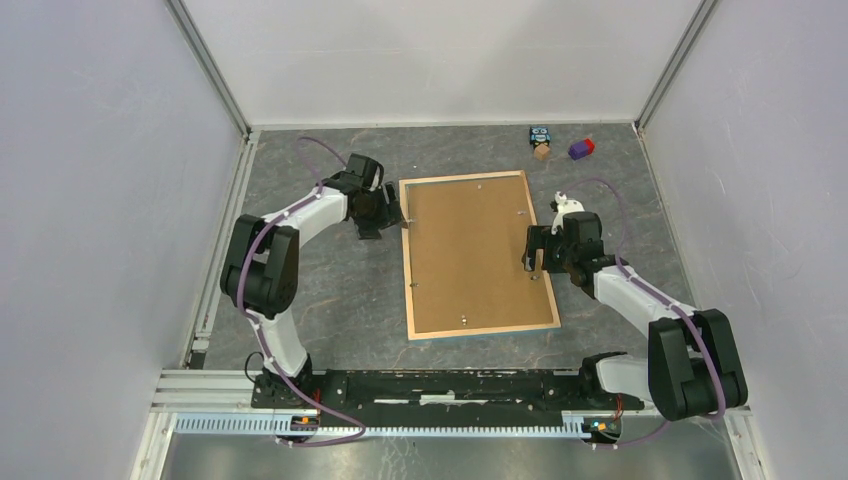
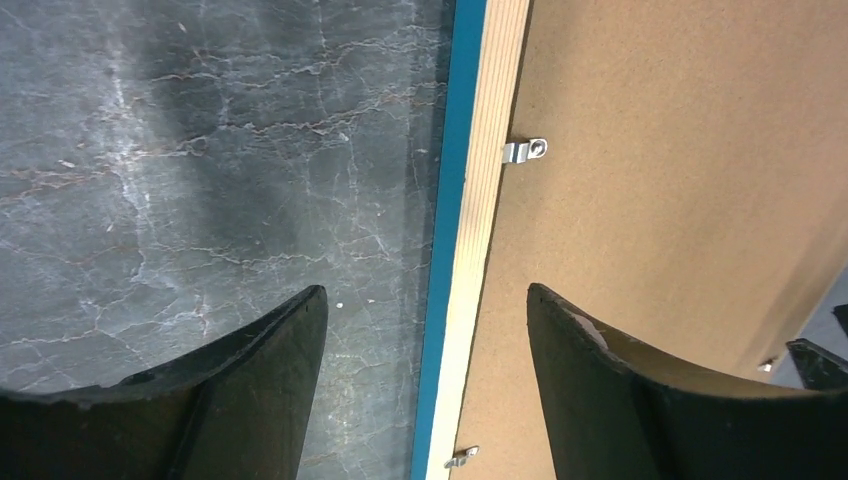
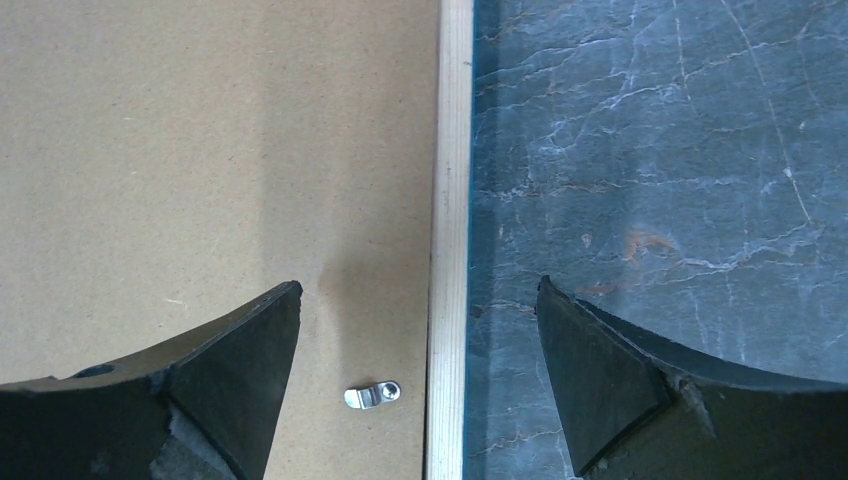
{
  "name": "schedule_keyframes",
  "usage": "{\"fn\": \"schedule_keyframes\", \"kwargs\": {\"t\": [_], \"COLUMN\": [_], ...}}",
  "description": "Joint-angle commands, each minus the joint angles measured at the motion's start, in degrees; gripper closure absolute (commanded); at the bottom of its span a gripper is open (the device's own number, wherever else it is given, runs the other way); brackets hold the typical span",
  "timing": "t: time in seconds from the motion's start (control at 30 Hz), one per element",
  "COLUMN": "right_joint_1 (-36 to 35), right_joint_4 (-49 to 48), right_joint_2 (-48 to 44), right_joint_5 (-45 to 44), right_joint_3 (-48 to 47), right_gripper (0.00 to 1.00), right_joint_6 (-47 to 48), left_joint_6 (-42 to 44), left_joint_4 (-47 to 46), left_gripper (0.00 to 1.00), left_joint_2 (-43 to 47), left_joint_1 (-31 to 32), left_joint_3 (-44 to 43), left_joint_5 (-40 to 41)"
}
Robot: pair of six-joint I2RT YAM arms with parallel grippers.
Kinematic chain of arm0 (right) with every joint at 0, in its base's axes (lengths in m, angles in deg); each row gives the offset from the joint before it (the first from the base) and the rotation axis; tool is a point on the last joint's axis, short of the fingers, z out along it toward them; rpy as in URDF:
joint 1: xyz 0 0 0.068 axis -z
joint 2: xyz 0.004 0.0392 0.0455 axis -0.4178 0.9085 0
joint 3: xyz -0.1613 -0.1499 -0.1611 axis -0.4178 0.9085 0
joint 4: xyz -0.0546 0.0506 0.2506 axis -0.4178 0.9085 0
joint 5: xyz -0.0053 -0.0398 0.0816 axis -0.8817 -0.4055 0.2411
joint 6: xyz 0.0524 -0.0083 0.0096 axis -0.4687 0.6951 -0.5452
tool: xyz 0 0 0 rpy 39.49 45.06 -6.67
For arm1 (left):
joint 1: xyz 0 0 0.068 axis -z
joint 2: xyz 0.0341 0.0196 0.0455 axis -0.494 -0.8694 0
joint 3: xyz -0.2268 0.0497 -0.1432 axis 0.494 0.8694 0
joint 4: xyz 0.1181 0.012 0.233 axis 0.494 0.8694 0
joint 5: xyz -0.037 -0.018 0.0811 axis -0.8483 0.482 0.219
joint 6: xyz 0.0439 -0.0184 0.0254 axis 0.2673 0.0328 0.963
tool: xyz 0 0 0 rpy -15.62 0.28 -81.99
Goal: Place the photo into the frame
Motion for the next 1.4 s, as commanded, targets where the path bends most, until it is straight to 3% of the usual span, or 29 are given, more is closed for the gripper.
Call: {"fn": "schedule_keyframes", "kwargs": {"t": [0.0,0.2,0.27,0.63,1.13,1.37], "right_joint_1": [0.05,0.06,0.02,0.02,0.49,1.27], "right_joint_4": [-2.01,-3.46,-3.53,-6.3,-7.75,-6.69], "right_joint_2": [0.62,1.92,1.86,2.66,5.44,7.34], "right_joint_5": [-2.96,-2.8,-2.36,-1.03,1.37,2.94], "right_joint_3": [-1.53,0.53,1.08,2.58,2.11,-1.52], "right_gripper": [0.07,0.07,0.07,0.08,0.09,0.08], "right_joint_6": [-0.63,-1.62,-1.89,-2.54,-3.15,-3.05], "left_joint_6": [1.84,-0.25,-1.07,-2.26,-3.2,-1.06], "left_joint_4": [1.32,0.43,0.26,-3.65,-8.43,-14.29], "left_gripper": [0.21,0.22,0.28,0.36,0.35,0.35], "left_joint_2": [-1.96,-4.0,-4.84,-6.85,-10.97,-11.12], "left_joint_1": [2.04,5.31,6.0,8.71,8.96,9.06], "left_joint_3": [-2.43,-3.99,-4.36,-5.05,-8.01,-7.59], "left_joint_5": [5.7,12.54,15.07,28.31,31.4,27.74]}}
